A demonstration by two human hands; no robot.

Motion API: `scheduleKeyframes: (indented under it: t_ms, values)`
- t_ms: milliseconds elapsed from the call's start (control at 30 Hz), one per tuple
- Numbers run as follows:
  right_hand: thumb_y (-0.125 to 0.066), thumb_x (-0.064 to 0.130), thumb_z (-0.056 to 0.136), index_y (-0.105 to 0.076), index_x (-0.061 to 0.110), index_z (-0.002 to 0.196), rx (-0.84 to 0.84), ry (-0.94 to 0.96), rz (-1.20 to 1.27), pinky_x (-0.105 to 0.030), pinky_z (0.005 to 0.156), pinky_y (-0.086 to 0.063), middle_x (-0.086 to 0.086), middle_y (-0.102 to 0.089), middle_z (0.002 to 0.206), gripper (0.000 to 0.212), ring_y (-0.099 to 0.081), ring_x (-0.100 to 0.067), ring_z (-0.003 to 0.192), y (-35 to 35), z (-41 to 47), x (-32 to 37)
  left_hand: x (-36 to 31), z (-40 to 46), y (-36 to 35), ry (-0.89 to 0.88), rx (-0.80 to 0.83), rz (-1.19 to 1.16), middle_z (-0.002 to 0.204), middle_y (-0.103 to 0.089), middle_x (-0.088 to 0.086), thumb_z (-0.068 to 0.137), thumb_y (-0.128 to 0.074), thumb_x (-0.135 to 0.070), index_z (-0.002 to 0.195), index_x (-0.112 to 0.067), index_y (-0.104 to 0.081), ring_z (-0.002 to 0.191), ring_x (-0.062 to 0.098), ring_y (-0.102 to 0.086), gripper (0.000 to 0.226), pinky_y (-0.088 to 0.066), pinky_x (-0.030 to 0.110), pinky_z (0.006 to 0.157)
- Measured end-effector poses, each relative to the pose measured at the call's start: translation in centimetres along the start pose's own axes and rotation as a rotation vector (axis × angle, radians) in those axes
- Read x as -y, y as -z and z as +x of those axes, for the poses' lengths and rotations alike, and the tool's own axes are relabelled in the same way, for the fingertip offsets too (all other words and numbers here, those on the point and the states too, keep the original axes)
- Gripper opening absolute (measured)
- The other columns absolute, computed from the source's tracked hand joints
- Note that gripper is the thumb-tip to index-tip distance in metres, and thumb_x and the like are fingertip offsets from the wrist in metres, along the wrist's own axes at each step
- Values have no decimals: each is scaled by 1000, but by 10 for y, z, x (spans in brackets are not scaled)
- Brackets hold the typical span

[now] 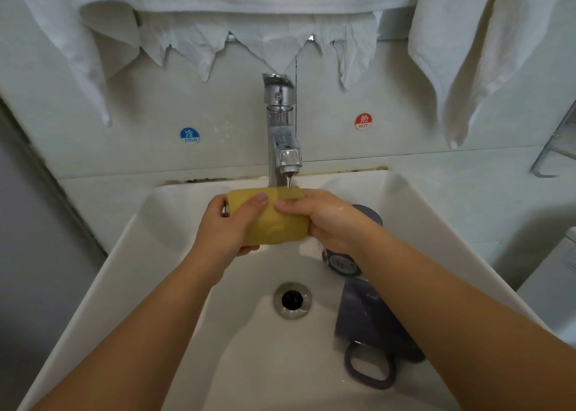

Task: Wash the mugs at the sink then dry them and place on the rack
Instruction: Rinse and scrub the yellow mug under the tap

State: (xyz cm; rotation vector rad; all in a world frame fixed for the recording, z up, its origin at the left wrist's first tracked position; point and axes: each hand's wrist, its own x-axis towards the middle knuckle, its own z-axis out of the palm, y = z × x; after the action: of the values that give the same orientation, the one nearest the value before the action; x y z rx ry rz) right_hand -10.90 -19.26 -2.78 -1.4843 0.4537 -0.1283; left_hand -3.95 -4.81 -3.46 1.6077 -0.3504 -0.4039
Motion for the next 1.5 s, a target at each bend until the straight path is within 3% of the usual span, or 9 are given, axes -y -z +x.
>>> scheduleKeyframes:
  t_ms: [133, 267, 400, 533, 867, 1033, 1167, 1333, 1500]
  values:
    - [-81, 43, 68, -56, 7, 124, -50, -4, -54, -41, 97, -49, -9, -65, 115, 71, -62, -26, 104, -7, 1, 0, 0, 1, 4, -28, 18, 22, 107, -57, -2, 85, -65, -45, 113, -27, -48, 89, 23, -64, 37, -51, 23, 52]
    - [-62, 51, 85, -49, 16, 103, -193, -64, -25, -34, 78, -45, 1, -56, 85, 41, -54, -16, 75, -9, -1, 4, 2, -3, -2, -107, 84, 140, 105, -53, -6, 84, -65, -43, 116, -28, -44, 89, 15, -59, 40, -51, 25, 59]
    - [-69, 41, 83, -54, 17, 121, -118, 8, -75, -38, 91, -49, -4, -61, 112, 47, -58, -24, 101, -11, -5, 1, 0, -1, -3, 8, -10, 10, 115, -54, 3, 85, -64, -46, 118, -24, -46, 97, 27, -62, 43, -51, 24, 55]
    - [-73, 39, 80, -53, 18, 115, -172, 58, -120, -24, 69, -45, 0, -57, 106, 45, -55, -20, 98, -15, -7, 2, 0, -1, -1, 3, -13, 14, 116, -55, 5, 86, -60, -51, 118, -24, -46, 97, 28, -64, 44, -51, 24, 53]
    - [-61, 17, 91, -63, 17, 92, -4, 132, 35, -40, 95, -48, -7, -65, 101, 3, -60, -30, 103, -6, -6, 2, -6, 7, 8, 317, 2, -154, 96, -65, 12, 85, -56, -62, 111, -23, -53, 65, 26, -66, 46, -49, 21, 44]
    - [-55, 40, 94, -56, 20, 85, -202, 106, 2, -20, 64, -46, 6, -56, 78, 22, -56, -12, 74, -10, -8, 8, -5, 2, 5, 369, 161, -113, 90, -64, 15, 80, -65, -55, 114, -19, -52, 56, 23, -62, 52, -50, 22, 44]
    - [-51, 43, 95, -57, 14, 112, -195, 41, 47, -41, 93, -51, -5, -64, 99, 34, -62, -25, 97, -8, -2, 6, -2, 5, 7, 241, 192, -47, 109, -59, 13, 62, -80, -42, 129, -21, -43, 64, 20, -63, 80, -52, 25, 52]
    - [-58, 11, 92, -63, 7, 104, 60, 121, 26, -36, 90, -52, -11, -67, 105, 13, -63, -26, 99, 1, -5, 2, -4, 7, 9, 308, 163, -137, 77, -59, 6, 76, -73, -47, 110, -15, -58, 47, 11, -55, 49, -48, 17, 44]
    - [-62, 34, 91, -61, 12, 103, -189, 67, 51, -46, 93, -52, -15, -64, 115, 25, -62, -32, 104, -7, 0, 7, -2, 6, 9, 280, 79, 56, 95, -57, 3, 77, -63, -63, 109, -21, -52, 66, 14, -54, 54, -44, 25, 55]
